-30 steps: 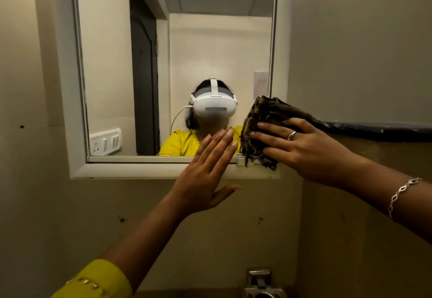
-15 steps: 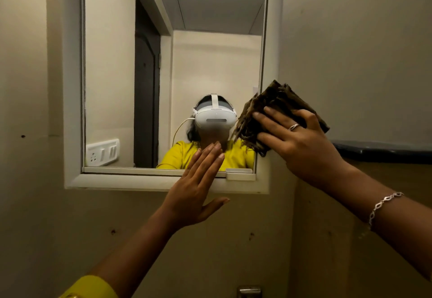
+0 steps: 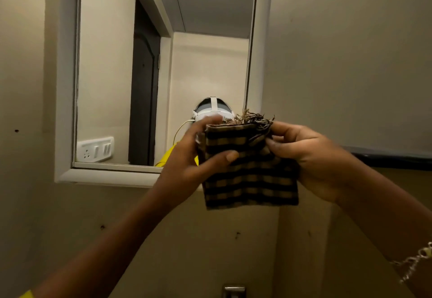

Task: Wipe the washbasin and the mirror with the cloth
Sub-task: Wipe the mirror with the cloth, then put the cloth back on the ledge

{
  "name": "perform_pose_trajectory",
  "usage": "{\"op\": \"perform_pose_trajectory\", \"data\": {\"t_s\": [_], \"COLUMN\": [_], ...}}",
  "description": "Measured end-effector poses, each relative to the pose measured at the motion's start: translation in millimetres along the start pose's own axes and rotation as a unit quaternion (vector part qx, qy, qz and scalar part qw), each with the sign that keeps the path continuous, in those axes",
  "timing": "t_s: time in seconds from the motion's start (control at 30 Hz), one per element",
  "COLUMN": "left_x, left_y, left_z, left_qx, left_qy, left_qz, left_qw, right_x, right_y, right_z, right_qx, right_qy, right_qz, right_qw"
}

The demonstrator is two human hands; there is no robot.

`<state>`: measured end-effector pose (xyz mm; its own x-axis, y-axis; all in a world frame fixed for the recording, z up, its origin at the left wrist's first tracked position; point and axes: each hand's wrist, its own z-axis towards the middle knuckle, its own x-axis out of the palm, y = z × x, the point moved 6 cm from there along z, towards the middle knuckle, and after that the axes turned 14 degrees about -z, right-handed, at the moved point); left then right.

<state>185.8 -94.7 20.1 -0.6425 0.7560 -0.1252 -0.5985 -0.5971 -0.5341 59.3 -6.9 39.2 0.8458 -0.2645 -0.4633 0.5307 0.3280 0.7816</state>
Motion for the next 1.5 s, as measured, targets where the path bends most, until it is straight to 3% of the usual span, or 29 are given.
{"op": "perform_pose_trajectory", "data": {"t_s": [0.13, 0.3, 0.63, 0.8, 1.0, 1.23, 1.5], "left_x": [0, -5, 16, 47, 96, 145, 164], "left_y": [-19, -24, -27, -16, -14, 5, 66], "left_z": [3, 10, 25, 48, 118, 193, 229], "left_qx": [-0.052, -0.065, -0.07, -0.153, -0.159, -0.163, -0.063], "left_qy": [-0.005, -0.041, 0.055, 0.112, 0.149, 0.159, 0.03], "left_qz": [-0.045, -0.002, 0.01, -0.107, -0.1, 0.024, 0.176], "left_qw": [0.998, 0.997, 0.996, 0.976, 0.971, 0.973, 0.982], "right_x": [9, 1, -19, -66, -150, -230, -271], "right_y": [-3, -3, 14, 38, 72, 58, 5], "right_z": [-5, -7, -24, -34, -28, -9, 38], "right_qx": [0.028, 0.048, 0.067, 0.082, 0.095, 0.109, -0.011], "right_qy": [0.033, -0.02, -0.042, -0.024, -0.081, -0.122, -0.212], "right_qz": [0.072, -0.002, -0.176, -0.221, -0.336, -0.397, -0.465], "right_qw": [0.996, 0.999, 0.981, 0.972, 0.934, 0.903, 0.859]}}
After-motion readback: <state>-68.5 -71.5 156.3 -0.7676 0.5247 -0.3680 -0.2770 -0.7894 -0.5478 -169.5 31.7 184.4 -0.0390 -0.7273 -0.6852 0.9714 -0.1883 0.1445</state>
